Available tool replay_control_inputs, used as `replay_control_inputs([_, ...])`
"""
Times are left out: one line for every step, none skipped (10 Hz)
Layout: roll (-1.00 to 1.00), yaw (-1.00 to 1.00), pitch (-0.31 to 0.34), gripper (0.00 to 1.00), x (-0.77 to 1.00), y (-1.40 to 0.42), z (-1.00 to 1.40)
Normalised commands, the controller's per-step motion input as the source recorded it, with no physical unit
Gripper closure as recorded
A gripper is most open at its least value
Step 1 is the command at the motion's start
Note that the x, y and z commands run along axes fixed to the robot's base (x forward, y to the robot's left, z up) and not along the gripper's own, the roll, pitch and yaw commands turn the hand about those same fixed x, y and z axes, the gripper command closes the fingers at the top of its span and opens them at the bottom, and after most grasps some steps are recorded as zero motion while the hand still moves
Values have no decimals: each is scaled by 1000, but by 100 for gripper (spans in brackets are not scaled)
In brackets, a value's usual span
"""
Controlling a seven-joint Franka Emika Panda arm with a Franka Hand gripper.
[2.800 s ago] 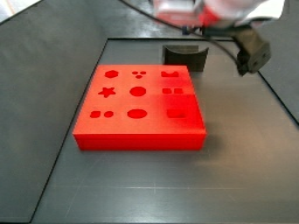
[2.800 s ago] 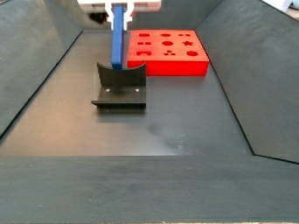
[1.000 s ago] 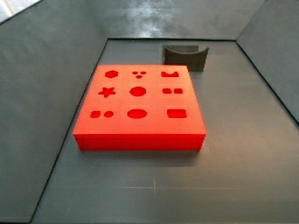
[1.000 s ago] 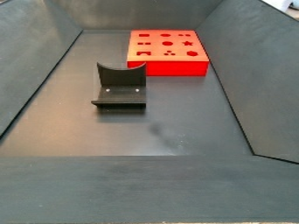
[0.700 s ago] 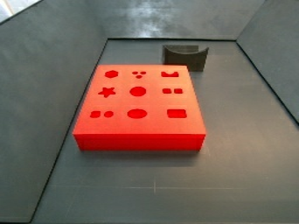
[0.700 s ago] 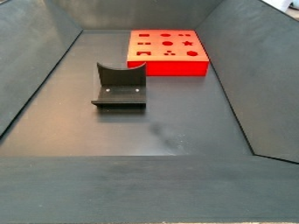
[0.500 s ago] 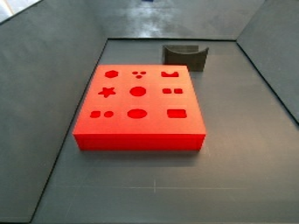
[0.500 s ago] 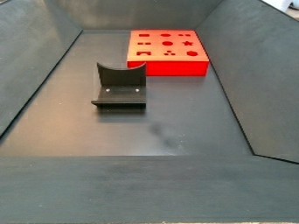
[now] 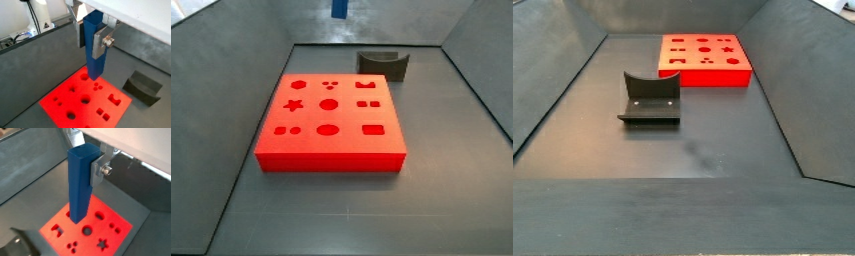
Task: Pick up the rectangle object. Move up. Place the rectangle object on the fixture. Regrasp the rectangle object. Move to above the board. Insert the rectangle object.
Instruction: Move to above the board, then insert the rectangle object.
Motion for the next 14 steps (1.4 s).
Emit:
replay_control_inputs([-293, -9, -54, 100, -35, 17, -1])
replay_control_inputs([-4, 0, -6, 100, 0, 0, -3])
replay_control_inputs([1, -60, 0, 100, -171, 0, -9])
replay_control_inputs([1, -897, 0, 100, 0, -283, -46])
replay_control_inputs([0, -1000, 0, 100, 0, -100, -63])
replay_control_inputs([0, -1000, 0, 100, 0, -11, -100])
replay_control_inputs([-7, -1000, -14, 100, 0, 0, -171])
replay_control_inputs([-37, -1000, -34, 100, 0, -3, -237])
replay_control_inputs([-76, -1000, -130, 100, 0, -40, -303])
replay_control_inputs([-106, -989, -203, 100, -51, -63, -371])
replay_control_inputs([-130, -949, -260, 100, -100, -77, -411])
replay_control_inputs([-139, -937, -276, 100, -94, -83, -397])
replay_control_inputs([-147, -931, -289, 100, -94, -80, -383])
replay_control_inputs([-146, -931, -289, 100, -94, -83, -383])
